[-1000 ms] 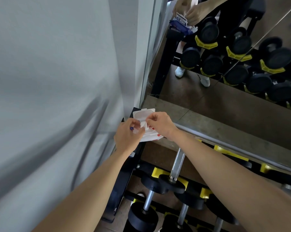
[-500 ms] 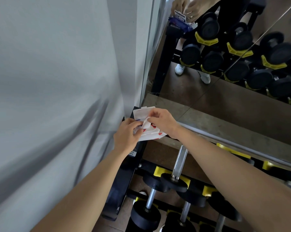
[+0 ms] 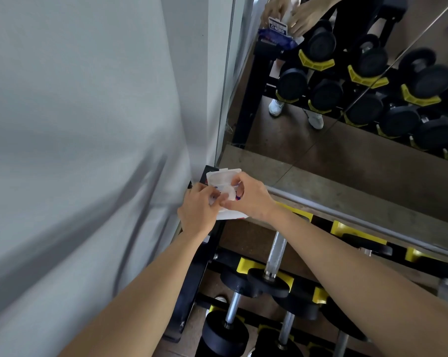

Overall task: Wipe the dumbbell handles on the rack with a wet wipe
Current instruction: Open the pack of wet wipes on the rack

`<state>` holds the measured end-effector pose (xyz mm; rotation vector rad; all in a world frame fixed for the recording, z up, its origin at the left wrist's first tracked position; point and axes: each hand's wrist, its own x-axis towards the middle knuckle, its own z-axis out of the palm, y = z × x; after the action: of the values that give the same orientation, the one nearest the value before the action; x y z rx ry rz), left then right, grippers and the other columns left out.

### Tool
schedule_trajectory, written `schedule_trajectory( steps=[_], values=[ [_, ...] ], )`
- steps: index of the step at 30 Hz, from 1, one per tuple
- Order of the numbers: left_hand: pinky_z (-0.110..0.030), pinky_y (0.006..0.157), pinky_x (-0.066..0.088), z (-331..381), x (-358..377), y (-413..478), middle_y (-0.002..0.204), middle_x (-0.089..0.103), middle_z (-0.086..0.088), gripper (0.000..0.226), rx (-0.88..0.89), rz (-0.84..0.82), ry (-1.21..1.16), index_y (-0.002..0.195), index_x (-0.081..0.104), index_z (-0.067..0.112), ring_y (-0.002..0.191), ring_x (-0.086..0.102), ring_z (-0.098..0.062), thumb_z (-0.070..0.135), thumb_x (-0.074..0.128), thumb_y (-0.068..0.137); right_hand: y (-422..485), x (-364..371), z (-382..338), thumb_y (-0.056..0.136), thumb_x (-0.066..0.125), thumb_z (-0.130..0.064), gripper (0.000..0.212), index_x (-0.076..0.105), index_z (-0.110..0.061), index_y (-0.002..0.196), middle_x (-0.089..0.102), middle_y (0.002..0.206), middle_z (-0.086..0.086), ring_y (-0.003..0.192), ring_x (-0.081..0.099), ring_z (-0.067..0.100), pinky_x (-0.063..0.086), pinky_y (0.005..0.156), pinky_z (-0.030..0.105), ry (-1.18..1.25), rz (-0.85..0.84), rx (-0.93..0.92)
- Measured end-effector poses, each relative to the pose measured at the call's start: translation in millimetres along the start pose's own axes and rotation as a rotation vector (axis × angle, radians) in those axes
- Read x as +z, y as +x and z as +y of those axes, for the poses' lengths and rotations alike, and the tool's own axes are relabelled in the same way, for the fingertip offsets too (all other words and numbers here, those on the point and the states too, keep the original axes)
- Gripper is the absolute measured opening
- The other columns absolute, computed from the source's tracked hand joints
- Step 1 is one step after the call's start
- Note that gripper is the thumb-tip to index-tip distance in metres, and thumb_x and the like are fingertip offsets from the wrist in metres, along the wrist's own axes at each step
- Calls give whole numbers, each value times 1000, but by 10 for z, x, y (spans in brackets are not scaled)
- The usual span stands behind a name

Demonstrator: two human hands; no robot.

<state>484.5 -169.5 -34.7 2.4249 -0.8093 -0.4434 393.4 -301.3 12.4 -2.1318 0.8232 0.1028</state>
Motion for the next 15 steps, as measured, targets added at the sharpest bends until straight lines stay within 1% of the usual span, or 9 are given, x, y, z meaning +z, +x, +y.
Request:
schedule_trajectory(
  steps=[1,2,3,5,7,8,11,13,15],
  values=[
    [-31,65,43,3,-4,16,104,57,10,31,0,-2,4,97,70,29,97,51,-13,58,61,94,19,18,22,82,81,-27,39,54,-22,109,56,92,-9,81,56,12,44,66,21,-32,0,8],
    [-30,65,42,-1,-10,32,103,57,9,28,-1,-4,7,96,69,27,96,53,-14,55,62,94,26,17,34,83,77,-15,32,56,-22,106,58,92,-6,84,57,17,46,67,23,-40,6,21],
    [-30,64,41,-6,-14,47,102,58,8,26,-1,-5,12,96,68,25,95,54,-15,50,62,95,30,8,56,84,70,-4,30,59,-22,104,58,92,-4,86,58,19,48,65,23,-15,24,41],
    [-29,63,37,-23,-15,62,101,59,5,23,4,-3,24,98,66,21,94,55,-17,43,63,95,11,-39,90,84,62,7,31,64,-20,100,60,92,-1,85,60,18,53,57,21,101,80,105],
    [-27,63,36,-37,-24,54,102,60,4,22,20,8,28,99,65,19,93,57,-16,41,62,97,-15,-100,108,87,61,8,27,69,-18,94,65,91,4,81,63,16,53,52,17,200,128,168],
    [-27,63,36,-41,-22,47,103,61,4,23,33,10,31,100,65,19,92,57,-15,41,62,97,-18,-125,106,88,62,7,25,71,-17,91,67,90,6,79,65,17,54,54,17,253,149,201],
    [-26,66,37,-41,-27,32,109,61,3,22,51,-1,45,103,64,19,93,56,-12,40,60,100,23,-157,96,90,63,4,20,73,-13,85,71,93,10,80,68,21,61,67,28,469,190,329],
    [-25,66,35,-30,-44,24,110,60,4,21,58,-14,53,105,63,19,94,55,-11,39,60,101,49,-187,38,90,58,8,20,73,-5,90,70,91,15,72,62,22,58,62,28,636,154,379],
    [-24,62,31,-28,-57,15,110,59,6,18,71,-22,59,104,63,20,94,56,-12,37,61,100,44,-259,-43,86,49,13,27,70,0,96,62,85,18,64,51,22,49,54,27,844,110,393]
  ],
)
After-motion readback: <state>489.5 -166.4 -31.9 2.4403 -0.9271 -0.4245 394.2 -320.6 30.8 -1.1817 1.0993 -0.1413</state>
